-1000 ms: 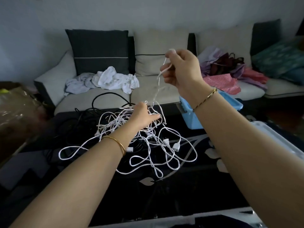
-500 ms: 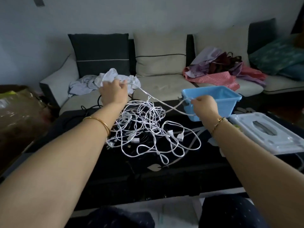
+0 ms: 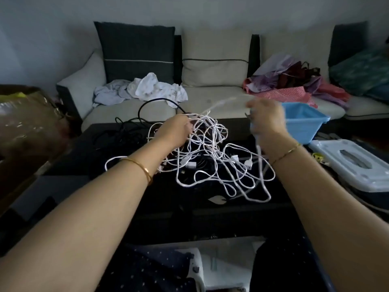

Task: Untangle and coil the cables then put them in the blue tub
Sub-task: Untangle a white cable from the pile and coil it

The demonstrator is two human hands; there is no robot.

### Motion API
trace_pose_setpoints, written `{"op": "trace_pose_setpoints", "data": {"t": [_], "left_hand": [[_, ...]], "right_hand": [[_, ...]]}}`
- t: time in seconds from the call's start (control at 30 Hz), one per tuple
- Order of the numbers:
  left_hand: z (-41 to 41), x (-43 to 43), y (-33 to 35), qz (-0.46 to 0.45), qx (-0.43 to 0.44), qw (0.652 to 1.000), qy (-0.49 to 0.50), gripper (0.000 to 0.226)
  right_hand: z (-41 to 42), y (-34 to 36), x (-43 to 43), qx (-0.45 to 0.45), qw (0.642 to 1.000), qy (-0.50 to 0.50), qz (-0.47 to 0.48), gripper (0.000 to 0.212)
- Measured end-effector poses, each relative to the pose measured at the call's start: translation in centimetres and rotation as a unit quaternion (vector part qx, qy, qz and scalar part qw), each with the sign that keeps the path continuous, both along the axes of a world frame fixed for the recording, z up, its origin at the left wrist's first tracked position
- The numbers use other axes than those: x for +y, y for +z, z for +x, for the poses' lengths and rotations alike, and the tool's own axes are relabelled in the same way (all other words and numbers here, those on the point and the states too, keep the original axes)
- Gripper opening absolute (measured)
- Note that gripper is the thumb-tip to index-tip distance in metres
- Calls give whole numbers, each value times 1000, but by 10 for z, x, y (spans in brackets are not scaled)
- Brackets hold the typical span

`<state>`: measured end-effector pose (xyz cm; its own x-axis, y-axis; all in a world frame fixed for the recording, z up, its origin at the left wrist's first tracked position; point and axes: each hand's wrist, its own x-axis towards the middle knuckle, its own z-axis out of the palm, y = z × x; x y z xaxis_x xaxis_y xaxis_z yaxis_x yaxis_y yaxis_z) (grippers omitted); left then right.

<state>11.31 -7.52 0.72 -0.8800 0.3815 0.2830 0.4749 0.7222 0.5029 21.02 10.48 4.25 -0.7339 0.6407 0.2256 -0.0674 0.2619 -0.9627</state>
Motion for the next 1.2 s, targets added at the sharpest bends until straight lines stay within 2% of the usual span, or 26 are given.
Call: {"op": "trace_pose_setpoints", "data": {"t": [0.07, 0.13, 0.2, 0.27, 0.3, 0.33, 0.4, 0.47, 0.5, 0.53, 0.57, 0.63, 0.7, 0.77, 0.8, 0.83, 0.9, 0.93, 0.97, 1.0, 1.03, 1.07, 1.1, 1.17, 1.2], "left_hand": [[-7, -23, -17, 67, -68, 994, 52, 29], [-7, -38, -24, 166, -124, 973, 98, 32], [1, -40, -13, 195, -124, 968, 99, 33], [16, -29, 8, 144, -67, 986, 53, 30], [24, -19, 20, 120, -31, 992, 17, 29], [30, -8, 31, 108, -6, 994, -23, 28], [42, 14, 49, 96, 16, 991, -95, 31], [53, 33, 59, 89, 21, 986, -136, 33], [56, 39, 61, 98, 24, 984, -145, 32], [58, 42, 61, 108, 23, 983, -147, 30], [58, 42, 58, 111, 16, 984, -140, 29], [51, 35, 42, 110, -19, 987, -114, 27], [41, 23, 18, 91, -54, 992, -67, 24], [32, 18, -6, 107, -65, 992, -19, 22], [31, 17, -14, 152, -86, 985, -9, 23], [31, 18, -20, 214, -115, 970, -3, 25], [30, 24, -24, 308, -118, 944, 5, 26], [31, 28, -21, 315, -87, 945, 3, 24], [31, 33, -16, 301, -49, 952, -6, 22], [34, 37, -11, 273, -9, 961, -30, 20], [37, 42, -5, 250, 17, 966, -59, 19], [39, 47, 1, 241, 25, 966, -87, 19], [40, 51, 5, 244, 26, 963, -110, 18], [40, 58, 9, 256, 20, 957, -137, 14], [39, 58, 8, 260, 12, 955, -143, 10]], "right_hand": [[7, -5, 32, 65, 979, -172, -88, 23], [15, -19, 54, 29, 967, -239, -85, 25], [14, -35, 65, -112, 976, -187, 2, 29], [14, -39, 58, -257, 944, -121, 165, 40], [14, -33, 48, -263, 932, -99, 230, 47], [13, -24, 35, -222, 936, -62, 268, 53], [11, -4, 11, -110, 954, 67, 269, 57], [12, 11, -7, -65, 944, 184, 265, 32], [15, 16, -11, -55, 940, 193, 274, 17], [19, 20, -10, -39, 945, 185, 267, 17], [22, 21, -5, -20, 960, 165, 227, 23], [25, 22, 5, 55, 990, 126, 32, 24], [27, 22, 20, 147, 977, 45, -145, 21], [23, 16, 36, 197, 951, -55, -233, 27], [19, 7, 41, 193, 945, -90, -247, 31], [16, -2, 45, 156, 956, -118, -219, 31], [9, -25, 47, -19, 987, -155, -40, 17], [6, -35, 46, -101, 979, -162, 64, 23], [5, -41, 43, -140, 966, -155, 152, 49], [4, -41, 40, -117, 958, -128, 226, 68], [4, -37, 35, -73, 953, -77, 283, 73], [1, -32, 29, -33, 949, 2, 313, 67], [0, -29, 24, -9, 941, 83, 327, 50], [0, -29, 13, 4, 940, 156, 305, 12], [0, -30, 13, 14, 948, 146, 283, 18]]}}
